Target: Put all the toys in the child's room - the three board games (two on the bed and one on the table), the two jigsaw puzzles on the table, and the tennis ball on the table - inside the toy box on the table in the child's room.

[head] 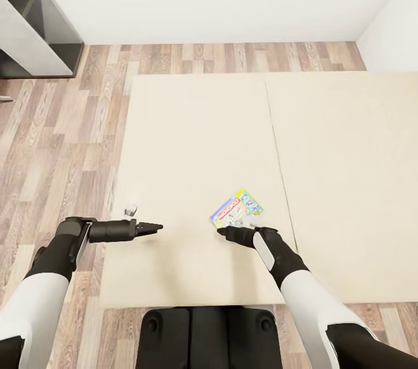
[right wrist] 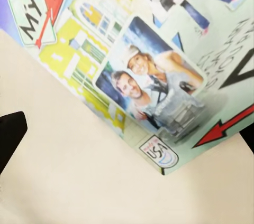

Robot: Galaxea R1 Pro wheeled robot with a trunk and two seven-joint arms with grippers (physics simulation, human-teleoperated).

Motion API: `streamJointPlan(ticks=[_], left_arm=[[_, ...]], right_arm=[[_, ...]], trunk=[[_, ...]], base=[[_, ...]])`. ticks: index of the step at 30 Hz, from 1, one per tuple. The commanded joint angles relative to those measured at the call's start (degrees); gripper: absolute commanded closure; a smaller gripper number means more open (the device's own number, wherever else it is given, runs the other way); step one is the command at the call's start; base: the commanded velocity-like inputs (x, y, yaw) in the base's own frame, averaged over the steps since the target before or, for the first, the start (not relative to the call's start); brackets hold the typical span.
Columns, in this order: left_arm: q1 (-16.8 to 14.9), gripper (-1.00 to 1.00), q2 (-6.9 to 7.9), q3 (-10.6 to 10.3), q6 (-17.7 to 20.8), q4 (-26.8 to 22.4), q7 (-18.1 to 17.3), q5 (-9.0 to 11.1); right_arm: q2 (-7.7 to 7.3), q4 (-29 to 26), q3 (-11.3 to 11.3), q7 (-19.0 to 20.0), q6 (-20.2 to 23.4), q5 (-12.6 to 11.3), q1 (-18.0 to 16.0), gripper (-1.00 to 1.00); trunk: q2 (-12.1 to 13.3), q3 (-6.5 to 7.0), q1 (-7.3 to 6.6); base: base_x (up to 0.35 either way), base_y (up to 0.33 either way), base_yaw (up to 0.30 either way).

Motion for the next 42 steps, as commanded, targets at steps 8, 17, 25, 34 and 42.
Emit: streamJointPlan(ticks=[8, 17, 25, 34, 42], left_arm=[[0.0, -1.0, -0.03, 0.1, 0.6, 0.0, -0.6, -0.6], [0.0, -1.0, -0.03, 0.1, 0.6, 0.0, -0.6, -0.6], [0.0, -1.0, -0.03, 0.1, 0.6, 0.0, -0.6, -0.6], [0.0, -1.0, -0.03, 0.1, 0.6, 0.0, -0.6, -0.6], [0.0, -1.0, -0.03, 0.1, 0.6, 0.0, -0.6, -0.6]], right_arm=[[0.0, -0.1, 0.0, 0.1, 0.3, -0.1, 0.0, -1.0], [0.0, -0.2, 0.0, 0.1, 0.3, -0.1, 0.0, -1.0], [0.0, -0.2, 0.0, 0.1, 0.3, -0.1, 0.0, -1.0], [0.0, -0.2, 0.0, 0.1, 0.3, -0.1, 0.0, -1.0], [0.0, -0.2, 0.0, 0.1, 0.4, -0.1, 0.0, -1.0]], trunk=[[-0.1, -0.06, 0.03], [-0.1, -0.06, 0.03], [-0.1, -0.06, 0.03], [-0.1, -0.06, 0.03], [-0.1, -0.06, 0.03]], base=[[-0.001, 0.005, 0.0], [0.0, 0.098, 0.0], [0.0, 0.105, 0.0], [0.0, 0.073, 0.0], [0.0, 0.001, 0.0]])
